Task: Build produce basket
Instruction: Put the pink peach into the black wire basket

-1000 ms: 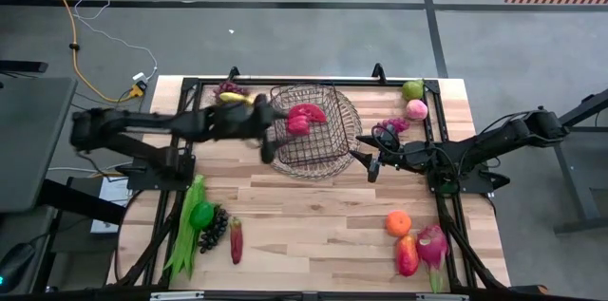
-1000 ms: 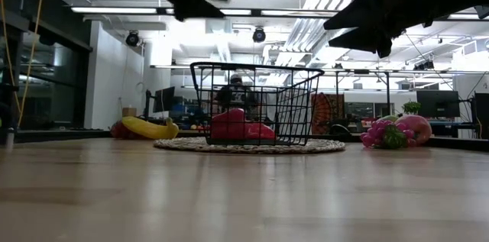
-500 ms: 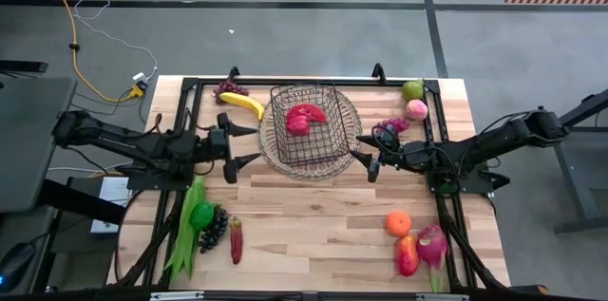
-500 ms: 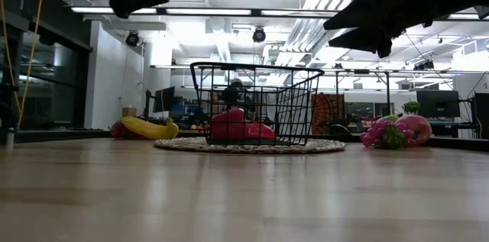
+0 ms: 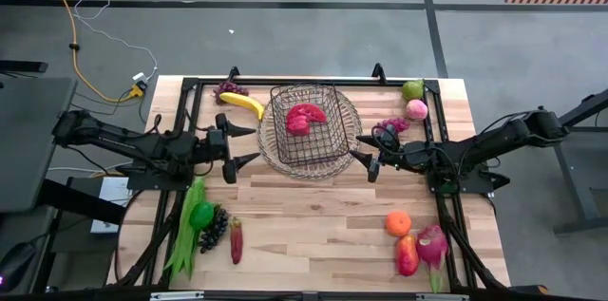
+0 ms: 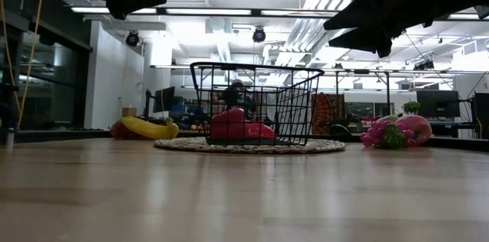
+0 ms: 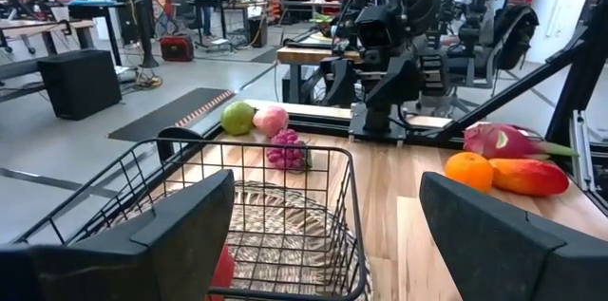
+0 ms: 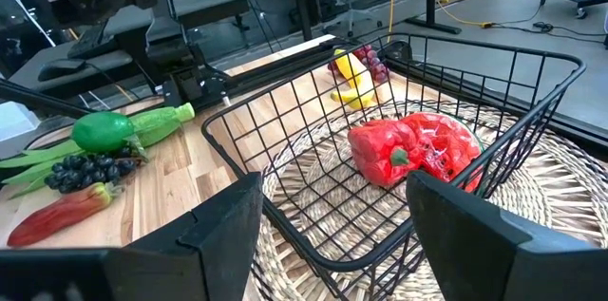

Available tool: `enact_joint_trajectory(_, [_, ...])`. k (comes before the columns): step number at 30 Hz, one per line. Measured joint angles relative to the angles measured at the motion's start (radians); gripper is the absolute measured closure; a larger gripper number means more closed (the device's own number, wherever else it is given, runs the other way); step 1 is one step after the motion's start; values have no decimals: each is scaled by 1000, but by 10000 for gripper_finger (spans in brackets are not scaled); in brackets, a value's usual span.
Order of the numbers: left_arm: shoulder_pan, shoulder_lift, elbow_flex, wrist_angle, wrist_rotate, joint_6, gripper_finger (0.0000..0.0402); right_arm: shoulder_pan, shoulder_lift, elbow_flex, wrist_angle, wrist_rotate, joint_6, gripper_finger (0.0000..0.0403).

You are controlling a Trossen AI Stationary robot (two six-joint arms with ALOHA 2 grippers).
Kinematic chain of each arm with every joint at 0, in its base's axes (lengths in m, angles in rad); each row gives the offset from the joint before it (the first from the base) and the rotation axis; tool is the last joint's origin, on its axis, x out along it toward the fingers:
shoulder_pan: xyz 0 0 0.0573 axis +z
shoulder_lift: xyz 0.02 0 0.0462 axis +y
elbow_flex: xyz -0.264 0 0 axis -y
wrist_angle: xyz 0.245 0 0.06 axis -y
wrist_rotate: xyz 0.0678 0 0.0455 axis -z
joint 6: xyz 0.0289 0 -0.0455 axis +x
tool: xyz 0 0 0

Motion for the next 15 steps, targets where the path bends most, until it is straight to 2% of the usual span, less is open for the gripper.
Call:
enact_joint_trajectory(5, [0, 0, 0, 0, 0, 0, 78, -1, 0, 0, 12, 7, 4, 151])
enact_joint_trajectory(9, [0, 0, 0, 0, 0, -2, 78, -43, -1, 50, -23, 151, 74, 151])
enact_joint_trajectory(12, [0, 0, 0, 0, 0, -2, 78, -110, -1, 136, -205, 244, 118, 151])
enact_joint_trajectory(15, [0, 0, 0, 0, 0, -3, 78, -205, -1, 233, -448, 270, 175, 151])
